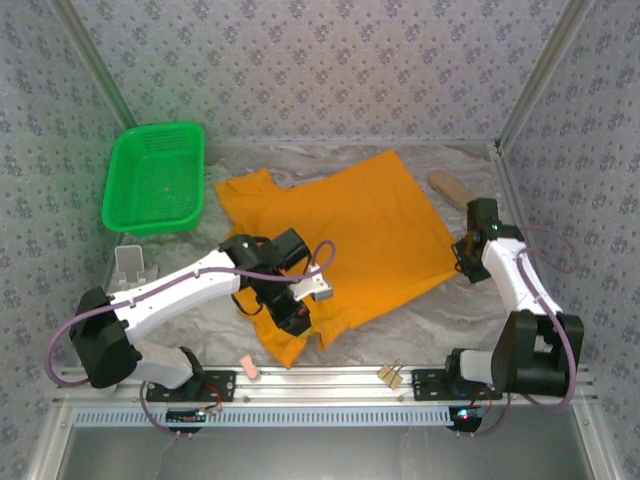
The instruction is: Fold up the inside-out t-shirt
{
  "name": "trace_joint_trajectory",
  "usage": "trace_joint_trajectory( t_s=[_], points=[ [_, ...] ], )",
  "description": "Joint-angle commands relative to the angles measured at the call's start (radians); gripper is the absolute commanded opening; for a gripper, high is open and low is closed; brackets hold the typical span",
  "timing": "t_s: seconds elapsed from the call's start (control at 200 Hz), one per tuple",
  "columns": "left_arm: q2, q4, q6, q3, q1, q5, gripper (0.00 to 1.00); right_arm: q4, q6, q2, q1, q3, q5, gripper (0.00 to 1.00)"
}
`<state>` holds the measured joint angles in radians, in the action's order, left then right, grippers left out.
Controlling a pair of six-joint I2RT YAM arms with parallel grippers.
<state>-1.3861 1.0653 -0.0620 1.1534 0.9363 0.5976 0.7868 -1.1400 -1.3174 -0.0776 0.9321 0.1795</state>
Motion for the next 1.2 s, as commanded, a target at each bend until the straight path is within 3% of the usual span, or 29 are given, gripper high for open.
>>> trace_joint_trajectory(
  t_s=[0.0, 0.455, 0.51, 0.565, 0.605, 0.685, 0.735, 0.824, 0.849, 0.864, 1.014, 1.194],
  points=[
    [-0.053, 0.139, -0.158, 0.072, -0.03, -0.053, 0.0, 0.022, -0.047, -0.093, 0.027, 0.093, 0.036, 0.0],
    [-0.377, 0.239, -0.4, 0.389, -0.41, -0.106, 0.0, 0.013, -0.095, -0.597, 0.107, 0.577, -0.071, 0.0],
    [-0.43, 0.207, -0.403, 0.425, -0.457, -0.158, 0.0, 0.031, -0.099, -0.663, 0.125, 0.644, -0.087, 0.0],
    [-0.464, 0.146, -0.399, 0.452, -0.497, -0.211, 0.1, 0.033, -0.102, -0.709, 0.137, 0.687, -0.093, 0.0],
    [-0.476, 0.071, -0.33, 0.459, -0.533, -0.286, 0.32, 0.031, -0.099, -0.733, 0.144, 0.708, -0.085, 0.12],
    [-0.483, -0.021, -0.194, 0.5, -0.594, -0.376, 0.38, 0.016, -0.073, -0.745, 0.146, 0.722, -0.096, 0.41],
    [-0.462, -0.07, -0.06, 0.504, -0.621, -0.428, 0.42, 0.005, -0.045, -0.726, 0.144, 0.704, -0.1, 0.5],
    [-0.363, -0.156, 0.137, 0.408, -0.652, -0.444, 0.49, -0.019, 0.024, -0.653, 0.144, 0.627, -0.082, 0.54],
    [-0.324, -0.174, 0.184, 0.36, -0.651, -0.426, 0.67, -0.022, 0.044, -0.625, 0.145, 0.597, -0.074, 0.55],
    [-0.3, -0.182, 0.212, 0.33, -0.65, -0.407, 0.71, -0.024, 0.057, -0.606, 0.145, 0.578, -0.072, 0.55],
    [-0.088, -0.237, 0.483, -0.01, -0.599, -0.286, 0.74, -0.072, 0.245, -0.441, 0.183, 0.382, -0.084, 0.61],
    [0.027, -0.284, 0.724, -0.26, -0.5, -0.286, 0.71, -0.07, 0.381, -0.317, 0.277, 0.183, -0.084, 0.64]
  ],
)
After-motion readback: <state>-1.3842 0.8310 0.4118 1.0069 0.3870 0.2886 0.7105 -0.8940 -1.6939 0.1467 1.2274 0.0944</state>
